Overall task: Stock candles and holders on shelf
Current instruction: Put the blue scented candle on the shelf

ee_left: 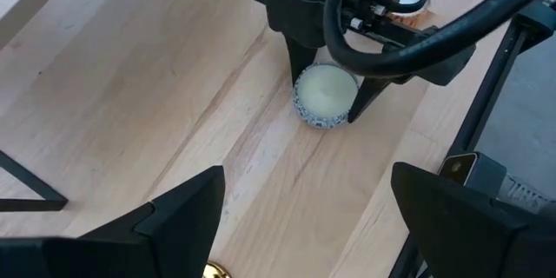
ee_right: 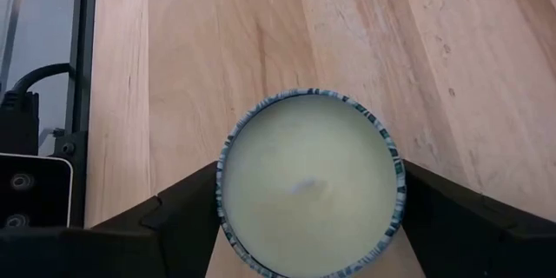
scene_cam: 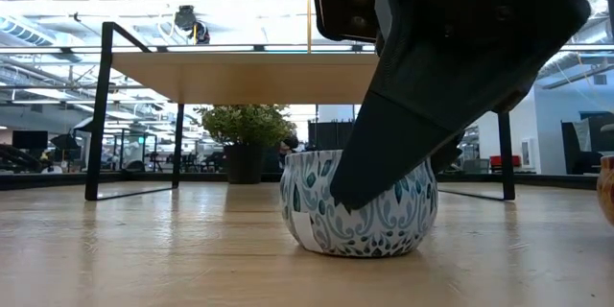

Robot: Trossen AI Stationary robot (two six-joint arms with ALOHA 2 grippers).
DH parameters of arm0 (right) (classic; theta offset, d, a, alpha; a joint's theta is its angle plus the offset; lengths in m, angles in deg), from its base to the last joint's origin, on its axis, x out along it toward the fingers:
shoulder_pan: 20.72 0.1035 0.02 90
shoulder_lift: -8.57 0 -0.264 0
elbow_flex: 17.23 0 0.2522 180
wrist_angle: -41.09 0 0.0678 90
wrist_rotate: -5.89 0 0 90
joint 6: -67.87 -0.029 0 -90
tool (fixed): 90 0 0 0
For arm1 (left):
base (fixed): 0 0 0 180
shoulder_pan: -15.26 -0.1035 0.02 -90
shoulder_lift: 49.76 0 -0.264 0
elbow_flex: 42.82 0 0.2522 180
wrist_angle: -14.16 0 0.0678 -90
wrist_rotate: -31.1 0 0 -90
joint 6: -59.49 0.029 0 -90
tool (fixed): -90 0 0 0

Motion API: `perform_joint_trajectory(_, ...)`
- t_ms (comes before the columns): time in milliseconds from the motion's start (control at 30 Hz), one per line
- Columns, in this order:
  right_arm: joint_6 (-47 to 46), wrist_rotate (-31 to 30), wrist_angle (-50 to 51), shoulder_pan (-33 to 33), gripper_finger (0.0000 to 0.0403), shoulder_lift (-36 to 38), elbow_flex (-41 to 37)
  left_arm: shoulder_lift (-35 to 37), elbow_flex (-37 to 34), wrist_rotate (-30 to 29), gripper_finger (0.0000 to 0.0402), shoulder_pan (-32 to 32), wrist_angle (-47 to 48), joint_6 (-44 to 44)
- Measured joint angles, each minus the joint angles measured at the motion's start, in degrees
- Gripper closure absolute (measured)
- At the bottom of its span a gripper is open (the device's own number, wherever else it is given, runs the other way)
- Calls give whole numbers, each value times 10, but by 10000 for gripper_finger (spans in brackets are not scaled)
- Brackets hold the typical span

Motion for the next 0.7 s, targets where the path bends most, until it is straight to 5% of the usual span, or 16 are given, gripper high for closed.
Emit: perform_joint_trajectory(700,32,-4,32,-24,109,116,0,0,0,-8,64,0,1,1)
